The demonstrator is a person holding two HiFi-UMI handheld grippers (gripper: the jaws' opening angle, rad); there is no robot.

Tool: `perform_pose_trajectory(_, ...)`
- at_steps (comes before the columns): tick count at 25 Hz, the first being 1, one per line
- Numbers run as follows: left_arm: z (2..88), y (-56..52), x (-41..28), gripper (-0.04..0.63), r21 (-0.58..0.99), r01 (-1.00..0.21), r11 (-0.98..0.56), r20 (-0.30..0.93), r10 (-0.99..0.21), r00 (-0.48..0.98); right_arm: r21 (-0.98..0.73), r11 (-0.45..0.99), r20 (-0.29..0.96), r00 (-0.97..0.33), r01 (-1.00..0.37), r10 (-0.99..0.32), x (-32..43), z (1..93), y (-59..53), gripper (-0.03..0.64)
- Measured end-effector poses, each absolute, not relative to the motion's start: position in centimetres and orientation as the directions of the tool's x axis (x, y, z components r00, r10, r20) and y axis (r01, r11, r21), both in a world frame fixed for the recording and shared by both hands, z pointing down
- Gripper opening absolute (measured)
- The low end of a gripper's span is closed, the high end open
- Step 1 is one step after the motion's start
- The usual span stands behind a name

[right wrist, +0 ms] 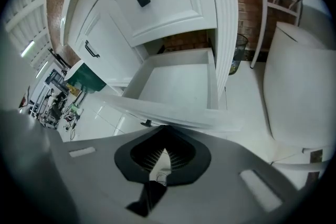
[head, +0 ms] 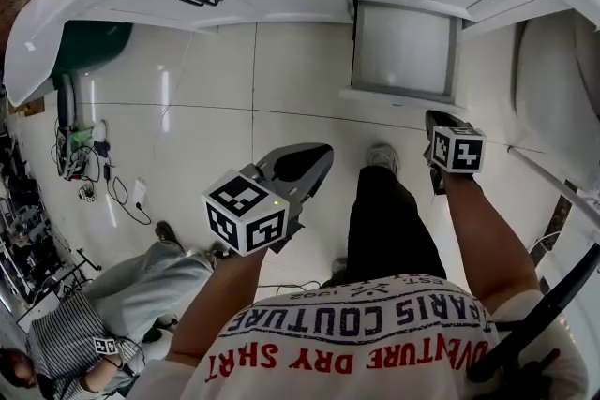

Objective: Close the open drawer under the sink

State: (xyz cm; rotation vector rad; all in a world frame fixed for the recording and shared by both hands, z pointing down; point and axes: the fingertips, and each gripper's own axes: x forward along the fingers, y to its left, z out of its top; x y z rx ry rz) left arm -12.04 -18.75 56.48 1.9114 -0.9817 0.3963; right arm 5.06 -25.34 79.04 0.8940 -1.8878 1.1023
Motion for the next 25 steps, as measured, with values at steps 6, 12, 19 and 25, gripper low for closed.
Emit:
perform_pose_trajectory(6, 56.4, -20.0, -12.3, -0.017, 0.589, -0.77, -0.245, 0.633, -0.453, 0.628, -0.394, 0.32, 0.848, -0.475, -0.861, -0.233, 5.3, 78.4, -28.6, 0.006)
perform_pose_trajectory(12, 56.9, -21.2, -12.4, -0.017, 0.594, -0.772, -0.226, 0.642, -0.446, 0.624, -0.377, 0.357, 0.838, -0.479, -0.855, -0.262, 4.5, 78.3, -34.2, 0.008)
perform_pose_trajectory(19, 57.7, -22.6, -12.2, -0.017, 0.595, -0.774, -0.216, 0.646, -0.445, 0.621, -0.383, 0.342, 0.804, -0.492, -0.858, -0.335, 3.9, 77.9, -40.8, 0.008)
perform_pose_trajectory(25, 58.6, -22.9, -12.7, -0.017, 0.596, -0.776, -0.205, 0.655, -0.435, 0.618, -0.381, 0.347, 0.783, -0.499, -0.857, -0.373, 2.7, 78.2, -45.6, 0.008)
